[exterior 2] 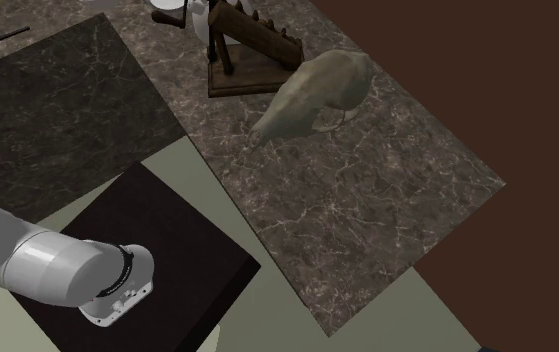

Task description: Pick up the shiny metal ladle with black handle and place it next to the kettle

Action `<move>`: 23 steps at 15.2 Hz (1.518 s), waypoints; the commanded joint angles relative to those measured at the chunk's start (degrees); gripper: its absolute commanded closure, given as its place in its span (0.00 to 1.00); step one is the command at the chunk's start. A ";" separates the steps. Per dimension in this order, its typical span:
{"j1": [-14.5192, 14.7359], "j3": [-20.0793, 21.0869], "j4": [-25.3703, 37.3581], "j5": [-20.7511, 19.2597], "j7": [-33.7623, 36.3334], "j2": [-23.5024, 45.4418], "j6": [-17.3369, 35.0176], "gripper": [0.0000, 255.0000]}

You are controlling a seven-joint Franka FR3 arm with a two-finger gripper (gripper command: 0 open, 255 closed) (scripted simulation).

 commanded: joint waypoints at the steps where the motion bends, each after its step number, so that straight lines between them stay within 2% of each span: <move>1: 1.51 1.06 3.34 -0.77 2.68 2.52 -0.84 1.00; 7: 6.07 3.27 14.49 -3.21 9.23 10.60 -4.16 1.00; 23: 5.65 3.11 0.57 -3.21 9.61 9.52 8.67 1.00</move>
